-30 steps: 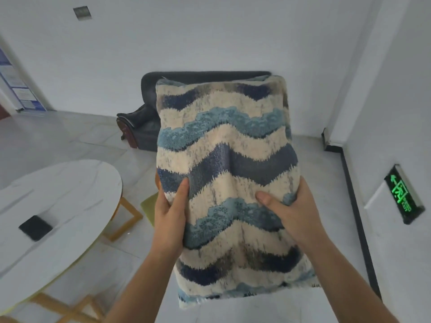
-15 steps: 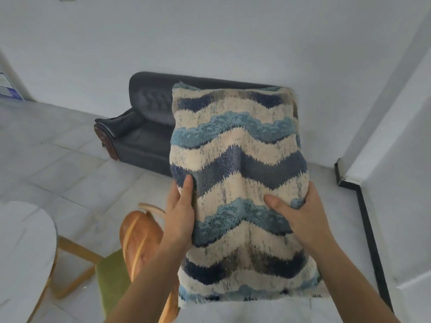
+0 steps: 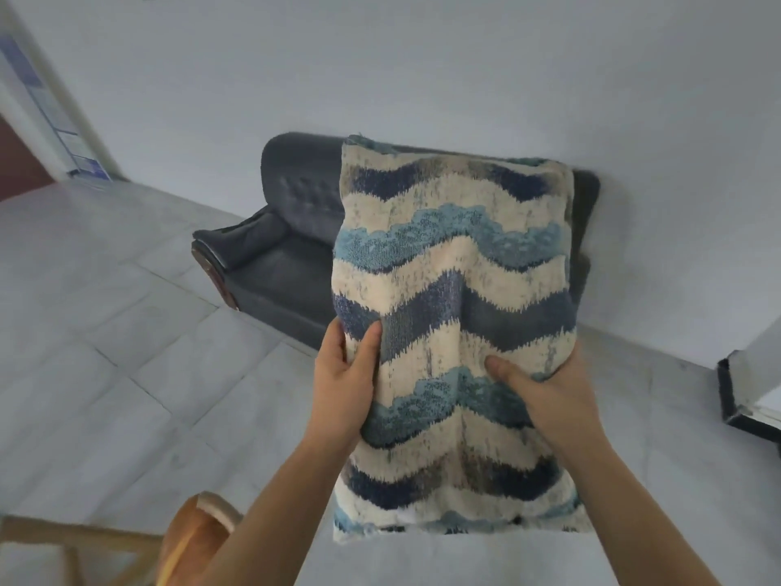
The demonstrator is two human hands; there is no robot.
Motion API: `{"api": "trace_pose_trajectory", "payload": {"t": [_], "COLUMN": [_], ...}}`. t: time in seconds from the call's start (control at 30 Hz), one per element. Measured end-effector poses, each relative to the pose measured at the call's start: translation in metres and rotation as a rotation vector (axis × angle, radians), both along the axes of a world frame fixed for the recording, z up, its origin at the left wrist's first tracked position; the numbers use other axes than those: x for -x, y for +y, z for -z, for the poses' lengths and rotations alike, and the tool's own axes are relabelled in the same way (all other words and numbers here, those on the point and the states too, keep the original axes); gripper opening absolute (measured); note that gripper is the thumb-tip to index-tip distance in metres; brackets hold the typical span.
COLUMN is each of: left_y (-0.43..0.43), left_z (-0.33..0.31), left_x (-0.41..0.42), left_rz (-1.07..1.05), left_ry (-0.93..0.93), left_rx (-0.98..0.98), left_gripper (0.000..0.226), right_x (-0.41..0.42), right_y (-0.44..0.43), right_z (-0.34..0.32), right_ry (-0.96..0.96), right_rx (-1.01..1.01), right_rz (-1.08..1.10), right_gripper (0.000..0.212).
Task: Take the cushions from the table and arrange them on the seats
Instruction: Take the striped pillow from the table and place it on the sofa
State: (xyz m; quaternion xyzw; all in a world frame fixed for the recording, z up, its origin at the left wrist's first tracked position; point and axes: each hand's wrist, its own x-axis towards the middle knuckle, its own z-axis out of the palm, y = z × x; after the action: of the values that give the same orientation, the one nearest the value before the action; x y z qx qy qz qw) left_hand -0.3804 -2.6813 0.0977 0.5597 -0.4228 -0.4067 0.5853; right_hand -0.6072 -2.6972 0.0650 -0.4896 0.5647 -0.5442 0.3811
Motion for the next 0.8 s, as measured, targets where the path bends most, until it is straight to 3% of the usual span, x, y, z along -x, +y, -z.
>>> {"api": "trace_pose_trajectory", "payload": {"t": [0.17, 0.37, 0.6, 0.8], "left_y": [-0.084, -0.195, -0.368, -0.52], "left_z": [-0.006, 0.031, 0.04, 0.042], "left_x": [-0.058, -0.15, -0.288, -0.378], "left_rz": [-0.261, -0.474, -0.491, -0.444], "left_ry": [-0.042, -0.011, -0.07, -0.165], "left_rx": [-0.016, -0.054, -0.18, -0.256], "left_gripper": [0.027, 0.018, 0.002, 0.013], "right_x": [-0.063, -0.172, -0.305, -0.382], "right_y": [-0.135, -0.284, -0.463, -0.591], "right_z": [-0.006, 0.022, 0.019, 0.02], "right_ry": [0.0, 0.034, 0.08, 0.035], "right_rx": [0.025, 0.042, 0.045, 0.004], "right_rz": [-0.226, -0.401, -0.411, -0.318], "right_gripper": [0.083, 0.081, 0.068, 0.068]}}
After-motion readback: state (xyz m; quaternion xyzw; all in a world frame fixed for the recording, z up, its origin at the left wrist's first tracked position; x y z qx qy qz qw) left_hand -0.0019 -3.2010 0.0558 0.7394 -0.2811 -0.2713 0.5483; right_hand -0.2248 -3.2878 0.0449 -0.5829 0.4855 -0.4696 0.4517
